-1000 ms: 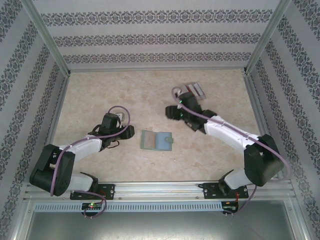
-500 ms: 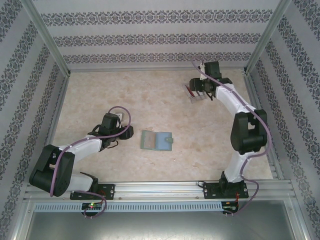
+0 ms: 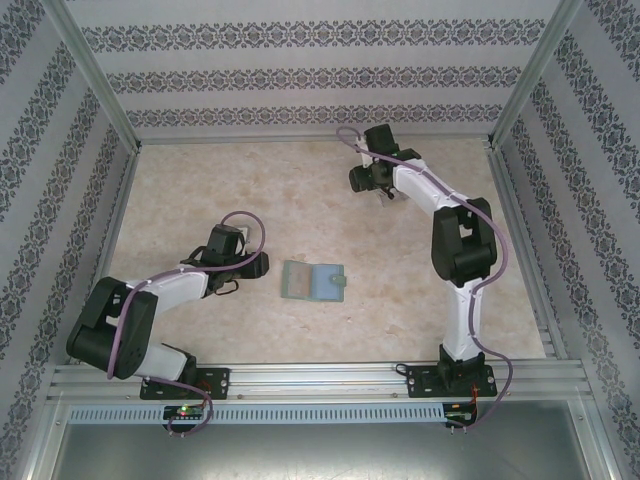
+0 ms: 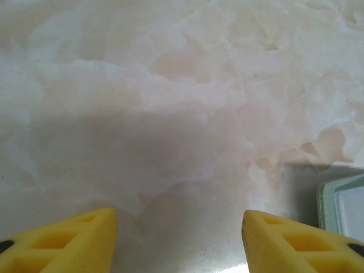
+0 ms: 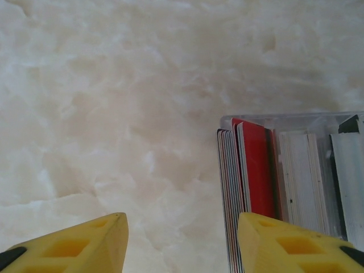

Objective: Put the credit cards into the card holder
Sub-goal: Move the storage box to the middle-right of the table.

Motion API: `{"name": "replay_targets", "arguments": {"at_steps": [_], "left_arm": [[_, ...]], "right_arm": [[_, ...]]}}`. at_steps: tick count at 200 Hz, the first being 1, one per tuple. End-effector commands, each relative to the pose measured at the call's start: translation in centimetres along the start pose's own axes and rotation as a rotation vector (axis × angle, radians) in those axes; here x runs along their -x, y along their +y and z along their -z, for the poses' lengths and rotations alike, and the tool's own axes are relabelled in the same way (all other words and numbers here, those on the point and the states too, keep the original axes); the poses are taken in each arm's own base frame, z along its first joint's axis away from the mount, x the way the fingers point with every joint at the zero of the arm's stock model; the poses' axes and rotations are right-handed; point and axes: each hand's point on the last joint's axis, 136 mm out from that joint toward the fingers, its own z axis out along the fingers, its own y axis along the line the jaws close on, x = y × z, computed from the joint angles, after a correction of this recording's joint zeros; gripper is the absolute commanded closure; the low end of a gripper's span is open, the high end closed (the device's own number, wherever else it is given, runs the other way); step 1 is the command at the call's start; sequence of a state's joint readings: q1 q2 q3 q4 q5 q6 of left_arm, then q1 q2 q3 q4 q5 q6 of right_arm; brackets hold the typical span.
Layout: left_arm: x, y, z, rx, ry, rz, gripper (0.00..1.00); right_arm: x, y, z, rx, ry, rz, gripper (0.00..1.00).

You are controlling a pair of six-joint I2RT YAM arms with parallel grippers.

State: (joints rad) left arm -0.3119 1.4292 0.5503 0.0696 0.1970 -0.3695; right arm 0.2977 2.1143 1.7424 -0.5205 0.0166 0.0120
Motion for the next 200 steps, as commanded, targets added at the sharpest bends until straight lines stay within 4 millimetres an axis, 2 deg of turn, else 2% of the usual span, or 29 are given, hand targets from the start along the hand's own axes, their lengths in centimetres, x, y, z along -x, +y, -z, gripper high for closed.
{"name": "replay_targets", "arguments": {"at_steps": [1,62,88,111,144,174,200], "left_arm": [[0.5,-0.2,-0.2,-0.008,0.012,0.002,0.40],[0.0,-0.8,-1.0,-0.043,0.052,0.013,0.41],[0.0,-0.8,-1.1,-0.041,0.055,0.014,0.41],[-0.1,-0.9,-1.2,-0.052,0.065,0.016,0.43],[-0.3,-1.1,-1.4,-0.064,0.074,0.020,0.43],[-0.4,-1.0,-1.7,-0.059,0.087,0.024,0.43],[-0.9,-1.2,-2.1,-0.074,0.116,0.032,0.44]], "right_arm": [[-0.4,-2.3,-0.3,-0.130,0.043,0.054,0.44],[-2.2,-2.6,-2.2,-0.170,0.112,0.082,0.46],[-2.6,-1.8,-2.6,-0.147,0.129,0.082,0.57],[-2.7,-2.1,-2.6,-0.174,0.134,0.071,0.65],[-2.6,-2.1,-1.4,-0.214,0.136,0.064,0.75],[-2.5,-1.0,0.7,-0.193,0.116,0.041,0.83],[-3.8,0.1,2.2,-0.180,0.121,0.022,0.85]]}}
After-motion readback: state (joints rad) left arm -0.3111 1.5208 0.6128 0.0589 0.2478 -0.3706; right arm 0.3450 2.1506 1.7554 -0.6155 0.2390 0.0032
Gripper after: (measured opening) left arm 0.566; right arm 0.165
